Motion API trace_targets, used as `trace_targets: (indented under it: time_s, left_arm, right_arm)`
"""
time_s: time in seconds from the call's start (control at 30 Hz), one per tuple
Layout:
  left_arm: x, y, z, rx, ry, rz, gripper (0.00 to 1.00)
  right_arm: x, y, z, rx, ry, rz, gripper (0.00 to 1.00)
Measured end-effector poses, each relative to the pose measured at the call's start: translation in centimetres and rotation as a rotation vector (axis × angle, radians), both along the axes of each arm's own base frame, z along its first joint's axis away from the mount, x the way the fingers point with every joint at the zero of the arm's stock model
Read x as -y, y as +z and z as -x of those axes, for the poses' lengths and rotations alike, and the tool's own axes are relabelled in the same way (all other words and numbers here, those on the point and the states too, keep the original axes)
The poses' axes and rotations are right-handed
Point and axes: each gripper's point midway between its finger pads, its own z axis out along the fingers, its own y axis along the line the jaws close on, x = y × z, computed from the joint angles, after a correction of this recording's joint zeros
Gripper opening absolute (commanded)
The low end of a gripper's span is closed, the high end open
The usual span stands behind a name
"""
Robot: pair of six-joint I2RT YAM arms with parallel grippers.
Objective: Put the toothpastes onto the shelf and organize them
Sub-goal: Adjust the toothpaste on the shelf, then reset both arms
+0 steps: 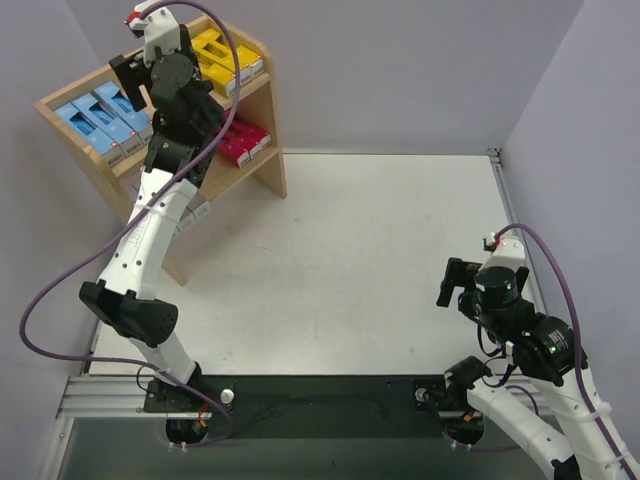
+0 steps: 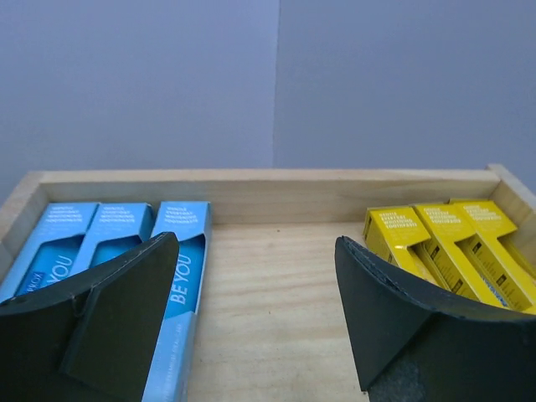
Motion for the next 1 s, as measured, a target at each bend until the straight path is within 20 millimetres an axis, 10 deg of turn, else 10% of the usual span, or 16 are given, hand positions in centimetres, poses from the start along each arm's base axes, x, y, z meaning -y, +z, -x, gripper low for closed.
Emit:
trace_targets:
  time_s: [0.4,0.57,0.77,1.0]
  left_arm:
    - [3.3,3.1,5.3,0.053,-0.156,-0.026,0.89]
    - [5.5,2.8,11.3,0.058,-0.392,-0.034,0.91]
    - [2.7,2.1,20.5,0.160,-0.630,0.027,0.97]
    - [1.4,-1.6,26.4,0.156,-0.820,0.039,0.97]
  right_arm:
    - [0.2,1.5,0.2,0.046,0.001,-0.016,0.95]
    - [0.9,3.2,0.6,0.110,-0.012,-0.027,0.96]
    - [2.1,4.7,1.3,0.190,-0.042,-0.037,0.98]
    - [3.4,5.8,2.1,0.264,-0.076,-0.045,0.98]
